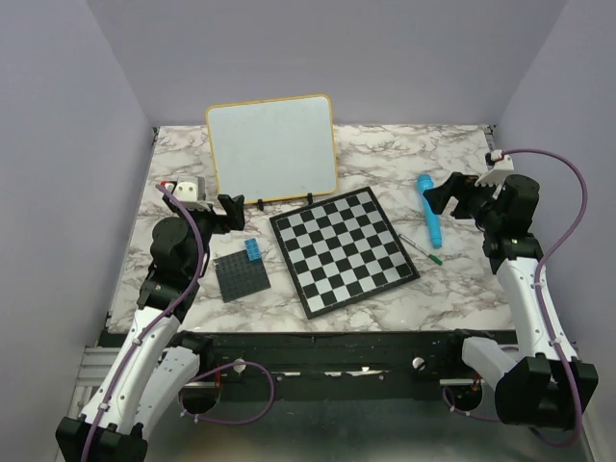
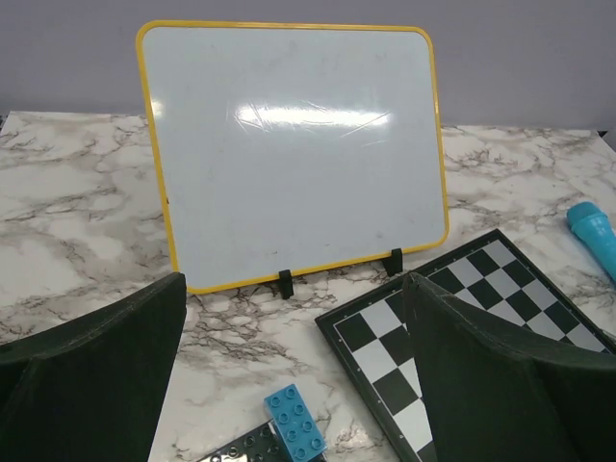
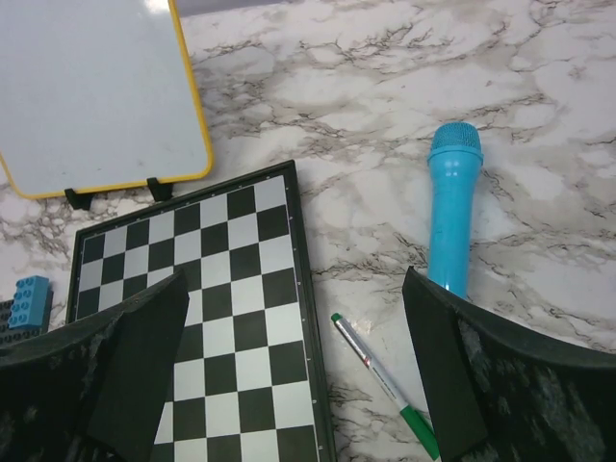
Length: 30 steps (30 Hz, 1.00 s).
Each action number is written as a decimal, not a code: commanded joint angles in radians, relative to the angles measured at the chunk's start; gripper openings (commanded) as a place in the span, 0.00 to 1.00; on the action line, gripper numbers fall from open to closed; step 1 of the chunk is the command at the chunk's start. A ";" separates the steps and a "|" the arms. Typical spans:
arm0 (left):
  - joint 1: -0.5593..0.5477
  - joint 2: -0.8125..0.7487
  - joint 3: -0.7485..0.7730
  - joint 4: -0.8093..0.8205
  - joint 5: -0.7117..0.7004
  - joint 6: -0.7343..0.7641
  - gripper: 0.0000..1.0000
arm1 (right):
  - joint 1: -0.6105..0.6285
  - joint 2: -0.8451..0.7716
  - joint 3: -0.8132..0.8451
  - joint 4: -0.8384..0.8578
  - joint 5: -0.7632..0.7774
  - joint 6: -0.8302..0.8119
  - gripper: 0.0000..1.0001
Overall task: Write a sentence on the whiteboard
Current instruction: Pick up the whiteboard marker from the center of the board.
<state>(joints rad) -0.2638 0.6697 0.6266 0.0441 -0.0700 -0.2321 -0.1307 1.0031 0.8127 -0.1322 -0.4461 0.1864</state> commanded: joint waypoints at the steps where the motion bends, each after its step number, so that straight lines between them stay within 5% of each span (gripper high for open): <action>1: 0.003 -0.007 0.027 0.025 0.027 -0.001 0.99 | -0.007 -0.015 0.028 0.016 -0.008 0.012 1.00; 15: 0.003 -0.007 0.027 0.030 0.050 -0.006 0.99 | -0.009 -0.024 -0.050 0.075 -0.279 -0.174 1.00; 18: 0.003 -0.004 0.027 0.030 0.055 -0.007 0.99 | -0.009 0.000 0.009 -0.045 -0.473 -0.393 1.00; 19: 0.001 -0.004 0.027 0.028 0.056 -0.007 0.99 | 0.005 0.056 0.063 -0.257 -0.480 -0.586 1.00; 24: -0.003 -0.009 0.027 0.028 0.065 -0.009 0.99 | 0.055 0.251 0.281 -0.614 -0.257 -0.810 1.00; 30: -0.009 -0.013 0.028 0.030 0.068 -0.009 0.99 | 0.213 0.371 0.258 -0.597 0.053 -0.866 0.98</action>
<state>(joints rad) -0.2668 0.6693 0.6266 0.0456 -0.0284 -0.2337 -0.0063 1.3369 1.0966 -0.6300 -0.6060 -0.5713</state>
